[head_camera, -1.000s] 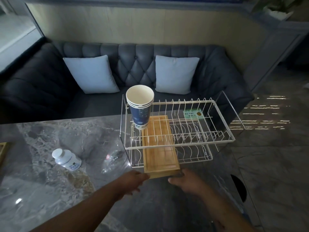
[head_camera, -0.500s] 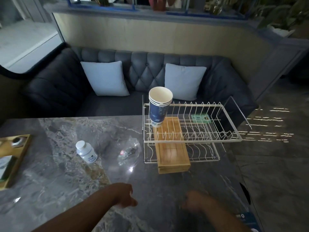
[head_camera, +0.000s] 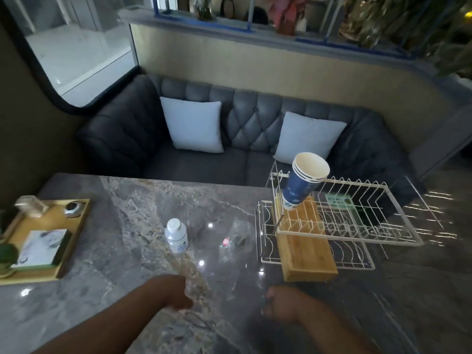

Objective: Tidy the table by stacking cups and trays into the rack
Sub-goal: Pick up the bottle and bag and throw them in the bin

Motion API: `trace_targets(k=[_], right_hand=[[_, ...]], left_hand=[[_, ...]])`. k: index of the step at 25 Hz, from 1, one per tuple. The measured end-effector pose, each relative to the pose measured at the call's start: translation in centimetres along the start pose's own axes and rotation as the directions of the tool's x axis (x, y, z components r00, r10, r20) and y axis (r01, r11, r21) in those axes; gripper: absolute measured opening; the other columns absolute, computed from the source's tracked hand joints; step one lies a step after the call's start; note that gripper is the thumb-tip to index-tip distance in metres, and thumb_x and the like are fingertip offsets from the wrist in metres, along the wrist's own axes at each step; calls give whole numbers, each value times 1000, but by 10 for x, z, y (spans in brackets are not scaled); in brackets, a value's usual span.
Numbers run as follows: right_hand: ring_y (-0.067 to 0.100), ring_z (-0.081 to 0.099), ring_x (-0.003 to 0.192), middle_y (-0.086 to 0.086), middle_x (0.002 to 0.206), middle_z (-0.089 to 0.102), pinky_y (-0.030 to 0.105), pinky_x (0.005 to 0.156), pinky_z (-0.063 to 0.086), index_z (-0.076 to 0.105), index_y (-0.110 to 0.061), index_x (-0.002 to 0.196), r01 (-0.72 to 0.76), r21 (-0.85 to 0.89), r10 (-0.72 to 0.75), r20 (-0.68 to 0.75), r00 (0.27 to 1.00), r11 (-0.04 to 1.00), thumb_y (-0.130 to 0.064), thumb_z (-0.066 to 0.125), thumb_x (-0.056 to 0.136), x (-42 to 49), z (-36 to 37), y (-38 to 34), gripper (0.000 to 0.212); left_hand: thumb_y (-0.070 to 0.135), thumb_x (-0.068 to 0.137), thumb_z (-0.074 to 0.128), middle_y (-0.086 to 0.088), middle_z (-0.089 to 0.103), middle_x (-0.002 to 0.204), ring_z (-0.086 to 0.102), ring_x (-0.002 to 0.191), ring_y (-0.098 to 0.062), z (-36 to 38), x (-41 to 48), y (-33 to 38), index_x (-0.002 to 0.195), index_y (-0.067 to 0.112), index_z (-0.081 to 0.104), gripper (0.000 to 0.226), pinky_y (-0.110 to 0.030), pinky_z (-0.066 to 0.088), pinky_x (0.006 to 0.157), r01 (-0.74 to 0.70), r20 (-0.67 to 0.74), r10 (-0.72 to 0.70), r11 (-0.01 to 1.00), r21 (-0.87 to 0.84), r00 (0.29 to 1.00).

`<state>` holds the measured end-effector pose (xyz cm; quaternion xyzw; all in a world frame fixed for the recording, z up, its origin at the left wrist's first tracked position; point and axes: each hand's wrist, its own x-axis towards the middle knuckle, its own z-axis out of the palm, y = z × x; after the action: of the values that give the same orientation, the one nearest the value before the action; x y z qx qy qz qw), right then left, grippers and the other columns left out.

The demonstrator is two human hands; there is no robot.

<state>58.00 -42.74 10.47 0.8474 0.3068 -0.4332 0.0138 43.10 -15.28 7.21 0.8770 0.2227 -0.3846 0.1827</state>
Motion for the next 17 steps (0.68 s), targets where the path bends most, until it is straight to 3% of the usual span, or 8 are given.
trace_targets(k=[5, 9, 13, 17], right_hand=[[29, 61, 123, 16, 134, 63, 30, 99, 47, 63, -10, 125, -18, 16, 18, -27, 999, 1000, -50, 60, 90, 24, -9, -45, 54], [25, 63, 118, 8, 128, 67, 25, 90, 46, 63, -19, 121, -29, 44, 34, -98, 995, 999, -48, 62, 86, 43, -13, -69, 45], [24, 58, 127, 5, 142, 59, 32, 104, 47, 47, -28, 142, -31, 90, 48, -191, 980, 995, -43, 63, 84, 55, -20, -88, 62], [26, 54, 131, 8, 152, 46, 35, 106, 47, 29, -33, 153, -39, 201, 86, -231, 969, 979, -42, 62, 87, 66, -25, -98, 75]], left_hand=[[65, 79, 59, 0, 60, 142, 57, 128, -20, -7, 10, -47, 139, 25, 53, 72, -31, 46, 100, 66, -53, -66, 998, -3, 996], [64, 79, 57, 0, 62, 137, 59, 123, -21, -14, 22, -74, 139, 23, 51, 74, -32, 48, 96, 93, -99, -94, 996, -13, 991], [65, 78, 61, -4, 59, 140, 60, 124, -24, -23, 35, -95, 147, 20, 38, 86, -34, 49, 96, 89, -232, -121, 986, -144, 965], [70, 65, 70, -9, 53, 144, 58, 125, -29, -40, 46, -102, 150, 22, 34, 103, -40, 50, 101, -36, -411, -116, 938, -345, 904]])
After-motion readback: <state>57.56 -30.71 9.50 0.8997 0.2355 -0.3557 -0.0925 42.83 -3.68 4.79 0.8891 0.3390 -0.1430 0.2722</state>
